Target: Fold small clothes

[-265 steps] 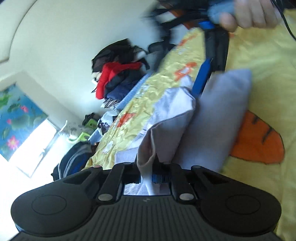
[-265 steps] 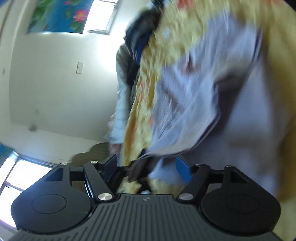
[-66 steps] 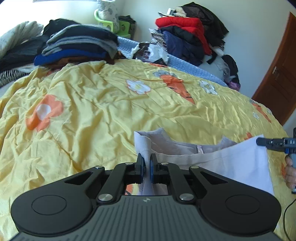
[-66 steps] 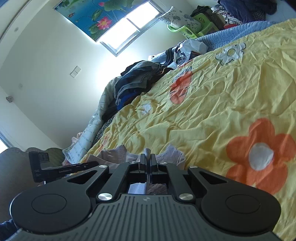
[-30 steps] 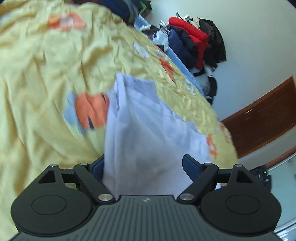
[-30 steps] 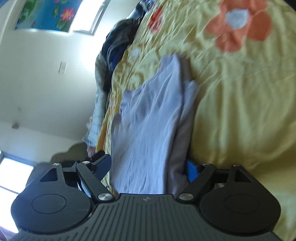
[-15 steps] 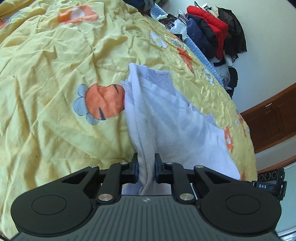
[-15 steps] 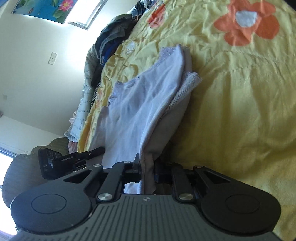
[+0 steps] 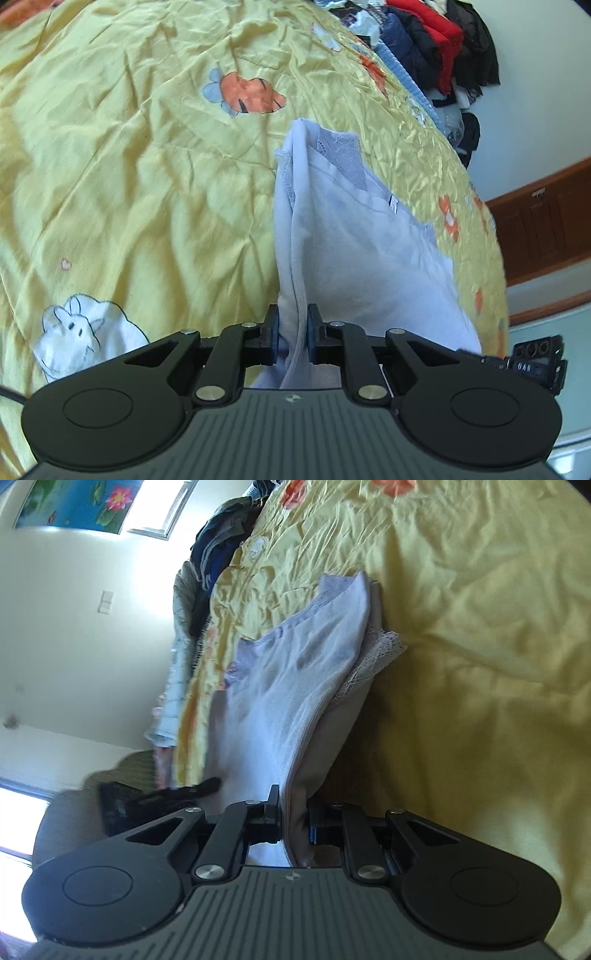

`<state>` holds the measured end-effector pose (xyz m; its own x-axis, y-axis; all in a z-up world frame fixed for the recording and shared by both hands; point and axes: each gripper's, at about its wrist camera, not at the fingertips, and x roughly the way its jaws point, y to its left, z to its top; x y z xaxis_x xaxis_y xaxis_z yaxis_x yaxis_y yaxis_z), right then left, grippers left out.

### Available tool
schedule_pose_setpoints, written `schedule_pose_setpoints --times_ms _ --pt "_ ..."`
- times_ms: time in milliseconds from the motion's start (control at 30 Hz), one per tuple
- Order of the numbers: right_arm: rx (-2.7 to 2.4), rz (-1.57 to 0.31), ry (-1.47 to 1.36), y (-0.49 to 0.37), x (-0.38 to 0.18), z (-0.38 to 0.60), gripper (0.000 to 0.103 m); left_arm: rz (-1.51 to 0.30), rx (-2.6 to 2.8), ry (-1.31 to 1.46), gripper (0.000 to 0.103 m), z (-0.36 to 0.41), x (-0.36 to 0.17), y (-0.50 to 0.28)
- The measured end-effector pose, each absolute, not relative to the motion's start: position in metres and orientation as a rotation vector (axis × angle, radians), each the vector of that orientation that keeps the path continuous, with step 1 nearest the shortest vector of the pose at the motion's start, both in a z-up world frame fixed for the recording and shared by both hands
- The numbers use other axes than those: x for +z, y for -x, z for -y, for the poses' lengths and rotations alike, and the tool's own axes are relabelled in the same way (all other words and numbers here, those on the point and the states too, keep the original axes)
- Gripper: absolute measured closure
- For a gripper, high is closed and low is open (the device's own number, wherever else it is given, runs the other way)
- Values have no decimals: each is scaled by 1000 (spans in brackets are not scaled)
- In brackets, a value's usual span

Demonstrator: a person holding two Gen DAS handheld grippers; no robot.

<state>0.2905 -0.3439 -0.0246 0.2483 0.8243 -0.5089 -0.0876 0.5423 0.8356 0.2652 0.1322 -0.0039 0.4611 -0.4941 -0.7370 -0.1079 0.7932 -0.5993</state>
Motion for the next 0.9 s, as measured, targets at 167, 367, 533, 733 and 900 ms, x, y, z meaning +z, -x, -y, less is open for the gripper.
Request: schedule_pose_setpoints --times_ms 167,367,533,733,900 --pt "544 -996 -689 -286 -19 360 64 -965 -185 521 86 -132 17 -249" --pt "626 -793 -587 -319 30 342 31 -724 -304 314 86 -74 68 -219" --pt "653 -890 -563 -389 12 303 28 -786 -429 3 86 25 29 -220" --pt "620 -977 -648 -407 -24 317 53 -856 -390 75 83 24 5 -229" --pt "552 -928 -583 -363 16 304 44 -925 -289 161 69 10 19 -238"
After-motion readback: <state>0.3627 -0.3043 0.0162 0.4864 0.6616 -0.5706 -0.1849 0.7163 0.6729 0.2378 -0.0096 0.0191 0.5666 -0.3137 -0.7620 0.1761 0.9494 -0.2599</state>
